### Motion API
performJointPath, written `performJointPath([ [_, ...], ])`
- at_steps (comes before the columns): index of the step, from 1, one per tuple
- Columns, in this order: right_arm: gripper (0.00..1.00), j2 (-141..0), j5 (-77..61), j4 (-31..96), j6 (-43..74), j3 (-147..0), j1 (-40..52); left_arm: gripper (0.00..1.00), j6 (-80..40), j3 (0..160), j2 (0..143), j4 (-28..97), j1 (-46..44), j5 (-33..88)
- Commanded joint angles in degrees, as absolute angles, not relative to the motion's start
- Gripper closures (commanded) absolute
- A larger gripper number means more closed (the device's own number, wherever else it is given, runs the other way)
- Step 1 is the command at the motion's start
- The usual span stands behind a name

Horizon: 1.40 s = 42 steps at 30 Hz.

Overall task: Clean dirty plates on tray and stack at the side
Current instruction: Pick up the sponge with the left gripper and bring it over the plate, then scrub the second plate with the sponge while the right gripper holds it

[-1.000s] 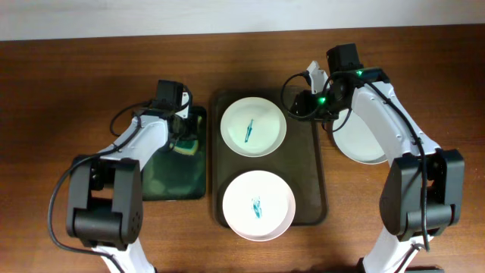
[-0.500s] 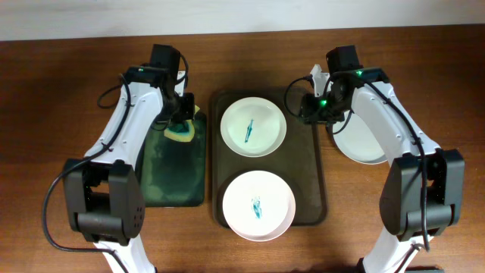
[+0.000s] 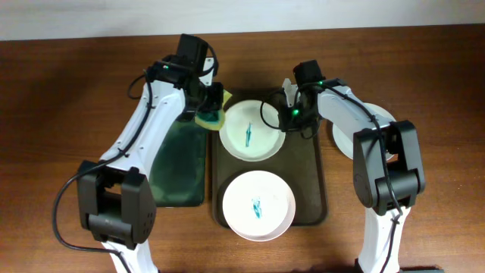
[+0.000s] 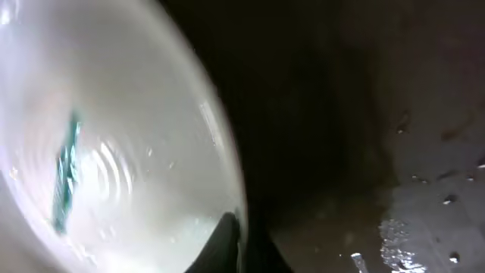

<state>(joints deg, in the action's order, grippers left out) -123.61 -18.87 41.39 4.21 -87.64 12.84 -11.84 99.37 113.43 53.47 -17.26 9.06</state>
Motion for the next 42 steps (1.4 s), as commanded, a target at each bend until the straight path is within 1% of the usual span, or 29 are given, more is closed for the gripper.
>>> performJointPath([
  [1,0.96,-124.3,-15.5,42.3,5.9,-88.3,13.1,1.0,-16.9,100.2,114.1,51.1,-19.6,10.1],
  [2,0.96,-124.3,-14.2,42.8,7.7,-88.3,13.1,1.0,-18.4,100.2,114.7,50.5,-19.9,10.1],
  [5,0.96,-124.3,-13.2,43.3,8.0,-88.3,13.1,1.0,-22.8,100.2,121.1,49.4,-20.1,11.7],
  [8,0.96,-124.4,-13.2,43.7,8.0,-88.3,13.1,1.0,-22.7,100.2,127.8,45.0,-21.8,21.6],
  [9,0.96,-124.3,-13.2,43.7,8.0,-88.3,13.1,1.0,-22.7,100.2,129.9,42.7,-23.1,23.0],
  [10,0.96,-124.3,-13.2,43.9,8.0,-88.3,13.1,1.0,-22.0,100.2,133.1,39.4,-26.0,21.7],
  [12,0.96,-124.3,-13.2,44.0,8.0,-88.3,13.1,1.0,-22.0,100.2,136.2,38.8,-28.9,18.7],
  [14,0.96,-124.3,-13.2,44.0,8.0,-88.3,13.1,1.0,-22.0,100.2,137.8,39.1,-31.7,19.8],
  [17,0.96,-124.3,-13.2,43.9,9.5,-88.3,13.1,1.0,-22.1,101.6,137.8,42.8,-32.6,27.3],
  [19,0.96,-124.3,-13.2,43.9,9.5,-88.3,13.1,1.0,-22.0,102.1,137.7,46.7,-32.3,27.9],
  [21,0.96,-124.3,-13.2,43.7,9.5,-88.3,13.1,1.0,-18.1,104.2,137.7,50.9,-32.2,30.7],
  [25,0.96,-124.3,-13.2,43.7,9.5,-88.3,13.1,1.0,-16.8,109.2,137.7,58.3,-32.2,30.7],
  [26,0.96,-124.3,-13.2,43.7,9.5,-88.3,13.1,1.0,-15.3,109.6,137.7,59.5,-32.1,29.0],
  [27,0.96,-124.3,-13.2,43.7,9.5,-88.3,13.1,1.0,-15.3,109.6,137.7,60.5,-32.0,21.6],
  [28,0.96,-124.3,-13.2,43.7,9.5,-88.3,13.1,1.0,-15.4,109.6,137.7,61.0,-31.8,16.8],
  [31,0.96,-124.3,-13.2,43.7,9.5,-88.3,13.1,1.0,-19.0,109.6,137.7,62.3,-31.1,-11.5],
  [33,0.96,-124.3,-13.2,43.7,9.5,-88.3,13.1,1.0,-19.9,109.6,137.7,64.5,-30.5,-19.2],
  [36,0.96,-124.3,-13.2,43.7,9.5,-88.3,13.1,1.0,-25.1,109.6,137.6,66.3,-28.1,-24.3],
  [38,0.96,-124.3,-13.2,43.7,9.5,-88.3,13.1,1.0,-27.8,109.7,137.6,66.0,-26.9,-24.4],
  [40,0.96,-124.3,-13.2,43.7,9.5,-88.3,13.1,1.0,-28.7,109.7,137.6,62.8,-25.8,-18.5],
  [42,0.96,-124.3,-13.2,43.7,9.5,-88.3,13.1,1.0,-28.5,109.7,137.9,57.6,-26.0,-4.2],
])
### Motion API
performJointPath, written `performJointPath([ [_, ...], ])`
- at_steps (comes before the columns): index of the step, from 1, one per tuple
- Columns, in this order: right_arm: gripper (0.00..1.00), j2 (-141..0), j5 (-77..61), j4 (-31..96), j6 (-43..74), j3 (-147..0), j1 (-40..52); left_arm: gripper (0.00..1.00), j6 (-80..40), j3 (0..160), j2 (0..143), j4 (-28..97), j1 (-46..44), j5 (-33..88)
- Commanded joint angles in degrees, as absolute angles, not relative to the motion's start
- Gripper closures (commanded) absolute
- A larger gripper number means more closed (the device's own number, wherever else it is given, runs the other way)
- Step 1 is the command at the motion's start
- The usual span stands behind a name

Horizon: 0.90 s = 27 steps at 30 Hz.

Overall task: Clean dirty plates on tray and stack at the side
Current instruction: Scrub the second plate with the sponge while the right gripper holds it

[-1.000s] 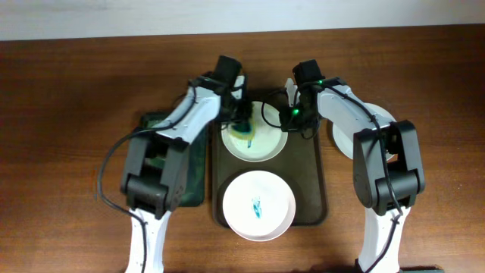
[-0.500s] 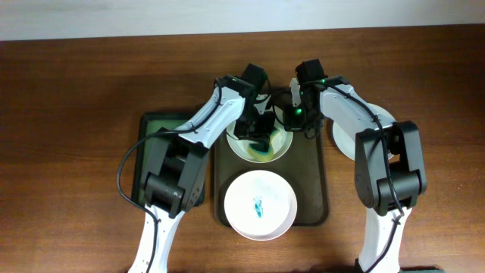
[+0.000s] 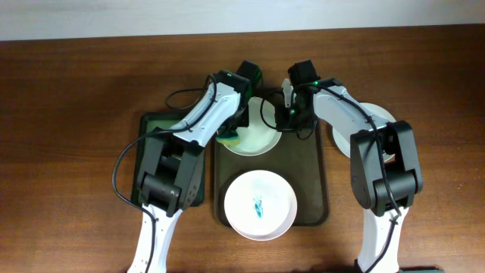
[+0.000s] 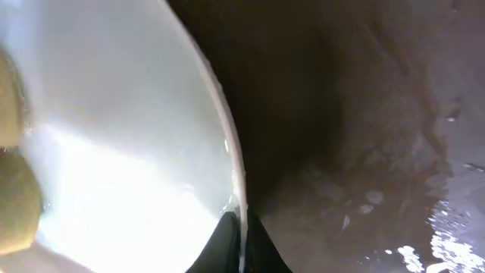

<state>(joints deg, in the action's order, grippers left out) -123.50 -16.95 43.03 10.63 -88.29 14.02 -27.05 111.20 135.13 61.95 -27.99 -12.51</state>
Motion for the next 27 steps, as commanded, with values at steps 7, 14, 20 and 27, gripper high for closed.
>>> performJointPath([
  [7,0.96,-124.3,-13.2,43.7,9.5,-88.3,13.1,1.0,-21.5,109.7,140.7,47.9,-30.7,22.8],
  [14,0.96,-124.3,-13.2,43.8,9.5,-88.3,13.1,1.0,-21.1,109.7,142.5,45.3,-32.5,26.5],
  [20,0.96,-124.3,-13.2,43.9,9.5,-88.3,13.1,1.0,-18.3,109.7,142.9,41.6,-35.2,35.3],
  [27,0.96,-124.3,-13.2,43.9,9.5,-88.3,13.1,1.0,-18.3,109.7,142.9,43.6,-34.3,36.5],
])
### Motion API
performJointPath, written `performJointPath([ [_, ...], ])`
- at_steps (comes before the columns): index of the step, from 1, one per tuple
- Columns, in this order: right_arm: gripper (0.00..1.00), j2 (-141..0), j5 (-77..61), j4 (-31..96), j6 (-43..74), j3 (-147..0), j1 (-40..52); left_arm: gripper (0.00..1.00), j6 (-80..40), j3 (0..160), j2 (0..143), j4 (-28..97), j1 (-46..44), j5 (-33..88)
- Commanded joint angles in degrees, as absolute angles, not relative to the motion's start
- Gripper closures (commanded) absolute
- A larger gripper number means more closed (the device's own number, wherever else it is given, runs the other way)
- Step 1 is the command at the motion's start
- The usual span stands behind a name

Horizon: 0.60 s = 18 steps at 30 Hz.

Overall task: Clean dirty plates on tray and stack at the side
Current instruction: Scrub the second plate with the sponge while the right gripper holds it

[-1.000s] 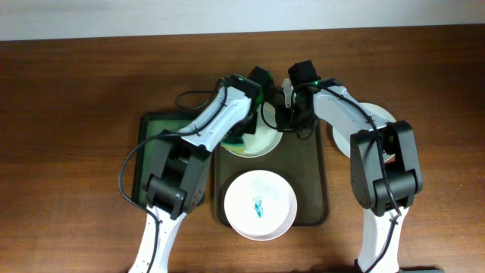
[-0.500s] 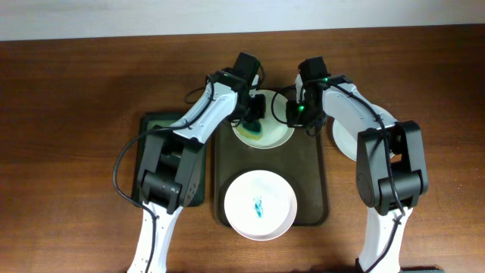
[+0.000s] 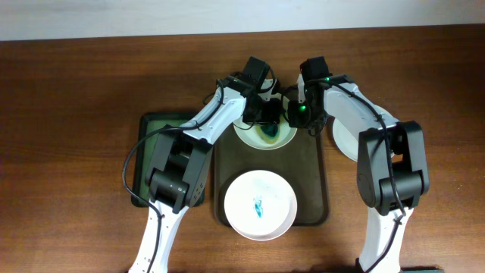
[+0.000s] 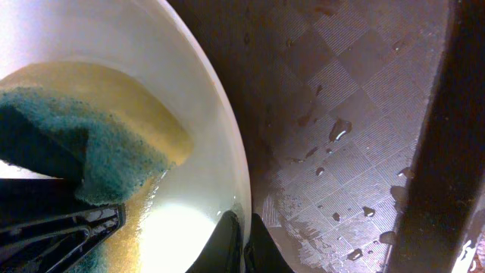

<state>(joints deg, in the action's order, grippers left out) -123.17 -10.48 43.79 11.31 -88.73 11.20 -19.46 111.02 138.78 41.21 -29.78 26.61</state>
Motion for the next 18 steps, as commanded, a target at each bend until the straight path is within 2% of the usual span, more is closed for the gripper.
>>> performJointPath([
  [1,0.96,-124.3,-13.2,43.9,9.5,-88.3,13.1,1.0,-18.3,109.7,142.9,44.1,-34.1,41.3],
  [3,0.96,-124.3,-13.2,43.9,9.5,-88.3,13.1,1.0,-18.3,109.7,142.9,43.9,-33.5,48.9],
  [6,0.96,-124.3,-13.2,43.9,9.5,-88.3,13.1,1.0,-18.3,109.7,142.9,44.0,-33.1,48.3],
  [7,0.96,-124.3,-13.2,43.9,9.5,-88.3,13.1,1.0,-18.3,109.7,142.9,44.3,-33.0,45.1],
  [11,0.96,-124.4,-13.2,44.1,9.5,-88.3,13.1,1.0,-23.1,110.0,142.8,55.0,-31.0,15.1],
  [15,0.96,-124.3,-13.2,44.1,9.5,-88.3,13.1,1.0,-23.8,117.5,142.8,63.7,-28.6,1.8],
  [18,0.96,-124.3,-13.2,44.1,9.5,-88.3,13.1,1.0,-23.8,121.5,142.8,66.6,-28.6,-1.5],
])
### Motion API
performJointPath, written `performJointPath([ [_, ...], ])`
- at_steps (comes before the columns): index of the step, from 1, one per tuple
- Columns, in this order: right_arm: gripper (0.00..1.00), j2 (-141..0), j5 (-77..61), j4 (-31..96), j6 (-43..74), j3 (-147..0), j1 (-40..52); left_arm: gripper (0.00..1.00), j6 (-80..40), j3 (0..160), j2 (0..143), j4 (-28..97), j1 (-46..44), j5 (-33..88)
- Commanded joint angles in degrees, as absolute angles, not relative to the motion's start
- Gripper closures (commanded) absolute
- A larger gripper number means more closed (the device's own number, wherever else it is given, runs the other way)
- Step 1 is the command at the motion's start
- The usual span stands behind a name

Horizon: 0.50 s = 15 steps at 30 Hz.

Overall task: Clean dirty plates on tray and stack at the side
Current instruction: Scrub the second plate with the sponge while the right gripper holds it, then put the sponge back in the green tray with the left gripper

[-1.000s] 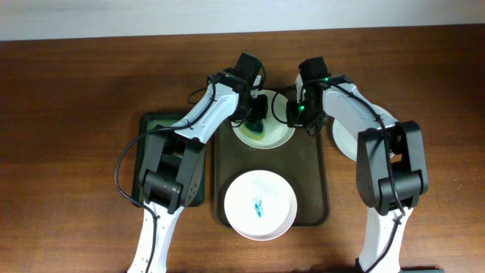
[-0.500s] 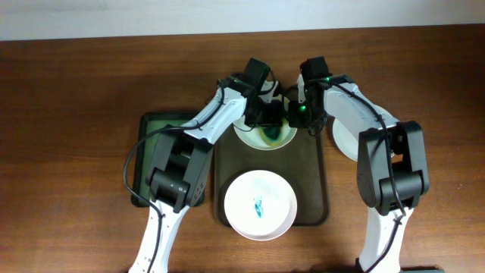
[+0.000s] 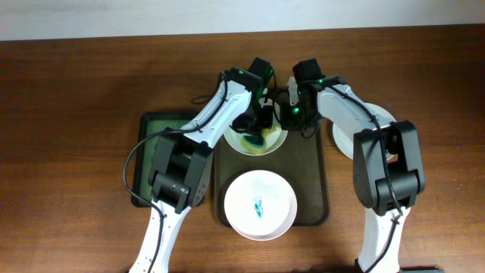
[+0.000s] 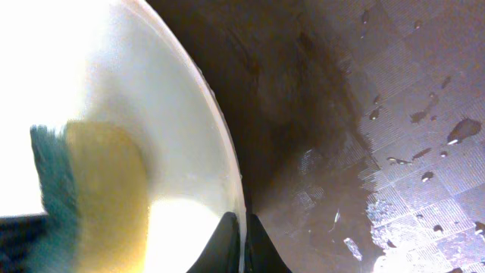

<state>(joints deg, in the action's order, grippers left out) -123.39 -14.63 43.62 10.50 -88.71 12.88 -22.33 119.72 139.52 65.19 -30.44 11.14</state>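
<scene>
On the dark tray point(image 3: 311, 182) lie two white plates. The far plate point(image 3: 277, 139) has my left gripper point(image 3: 256, 126) over it, shut on a yellow and green sponge point(image 3: 254, 139) that presses on the plate's inside. My right gripper point(image 3: 290, 115) is shut on that plate's right rim. In the right wrist view the black fingertips point(image 4: 229, 235) pinch the thin rim of the far plate point(image 4: 189, 152), with the sponge point(image 4: 95, 189) at the left. The near plate point(image 3: 259, 205) carries a teal stain in its middle.
A white plate point(image 3: 342, 144) lies on the table right of the tray, partly under my right arm. A dark green tray point(image 3: 151, 163) sits left of the main tray. The tray floor point(image 4: 402, 114) is wet with droplets.
The sponge in my left gripper has shifted from the right part of the far plate toward its middle and left. My right gripper still pinches the same rim.
First the sponge hung at the tray's left edge beside the far plate, which bore a teal stain, with my right gripper on its rim. Then the sponge was on the plate's left part, later its right part, now the middle. No teal stain shows there now.
</scene>
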Motion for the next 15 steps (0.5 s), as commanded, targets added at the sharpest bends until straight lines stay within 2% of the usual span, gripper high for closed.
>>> performJointPath([
  [1,0.96,-124.3,-13.2,44.1,9.5,-88.3,13.1,1.0,-23.8,122.2,142.8,67.0,-28.6,-1.6],
  [4,0.96,-124.3,-13.2,44.1,9.5,-88.3,13.1,1.0,-24.0,125.3,142.7,69.4,-28.6,-1.5],
  [9,0.96,-124.3,-13.2,44.1,9.5,-88.3,13.1,1.0,-22.7,141.0,142.7,82.7,-28.6,-1.6],
  [13,0.96,-124.3,-13.2,44.1,9.5,-88.3,13.1,1.0,-22.0,155.0,142.7,95.0,-28.6,-8.4],
  [15,0.96,-124.3,-13.2,44.1,9.5,-88.3,13.1,1.0,-19.4,157.1,142.2,96.7,-28.6,-10.2],
])
